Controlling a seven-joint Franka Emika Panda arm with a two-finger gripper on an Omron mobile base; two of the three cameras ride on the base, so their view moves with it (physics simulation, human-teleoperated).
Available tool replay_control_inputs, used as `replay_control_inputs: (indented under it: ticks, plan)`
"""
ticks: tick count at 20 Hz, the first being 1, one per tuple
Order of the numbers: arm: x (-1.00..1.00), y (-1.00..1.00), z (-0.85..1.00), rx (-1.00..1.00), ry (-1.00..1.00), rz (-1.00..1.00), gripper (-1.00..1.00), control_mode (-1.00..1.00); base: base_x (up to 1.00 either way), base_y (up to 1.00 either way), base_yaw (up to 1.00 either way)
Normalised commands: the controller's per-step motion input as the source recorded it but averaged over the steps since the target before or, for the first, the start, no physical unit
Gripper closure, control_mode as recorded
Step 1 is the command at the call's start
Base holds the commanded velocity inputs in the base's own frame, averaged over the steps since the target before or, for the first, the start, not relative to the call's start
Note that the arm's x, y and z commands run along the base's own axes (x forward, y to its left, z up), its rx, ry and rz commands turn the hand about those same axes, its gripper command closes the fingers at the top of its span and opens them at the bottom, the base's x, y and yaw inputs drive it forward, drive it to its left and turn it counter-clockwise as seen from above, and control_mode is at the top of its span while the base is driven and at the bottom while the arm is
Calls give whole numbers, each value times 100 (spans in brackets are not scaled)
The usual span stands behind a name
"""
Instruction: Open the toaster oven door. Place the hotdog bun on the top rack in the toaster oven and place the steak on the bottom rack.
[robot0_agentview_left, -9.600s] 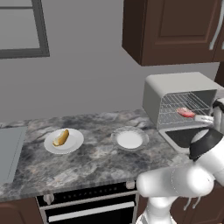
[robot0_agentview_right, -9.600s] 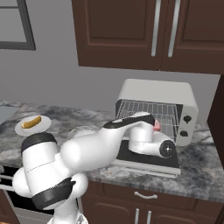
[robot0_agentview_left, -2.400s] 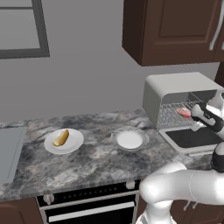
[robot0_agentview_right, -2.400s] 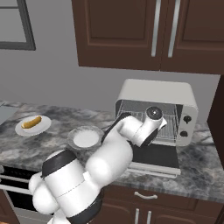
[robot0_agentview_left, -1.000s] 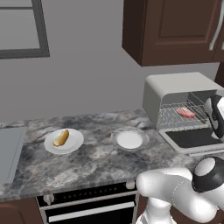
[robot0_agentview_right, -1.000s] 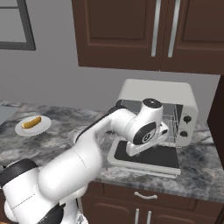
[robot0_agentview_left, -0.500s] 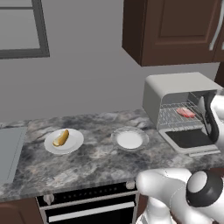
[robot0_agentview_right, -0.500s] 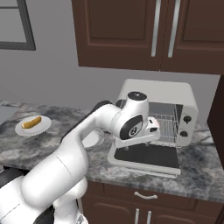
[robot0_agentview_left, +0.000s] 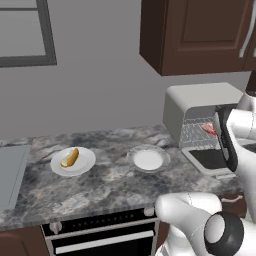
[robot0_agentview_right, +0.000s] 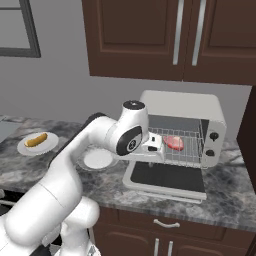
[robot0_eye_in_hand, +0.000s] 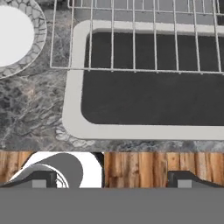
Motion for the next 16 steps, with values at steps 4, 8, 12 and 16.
replay_control_inputs:
  ticks: [4, 8, 12, 16]
  plan:
    - [-14, 51, 8, 10, -2, -30, -100, -100, 0, 0, 0]
    - [-14, 51, 3, 5, -1, -26, -100, -100, 0, 0, 0]
    - [-3, 57, 5, 0, -12, -9, -100, -100, 0, 0, 0]
    - [0, 62, 6, 0, -4, -4, -100, -100, 0, 0, 0]
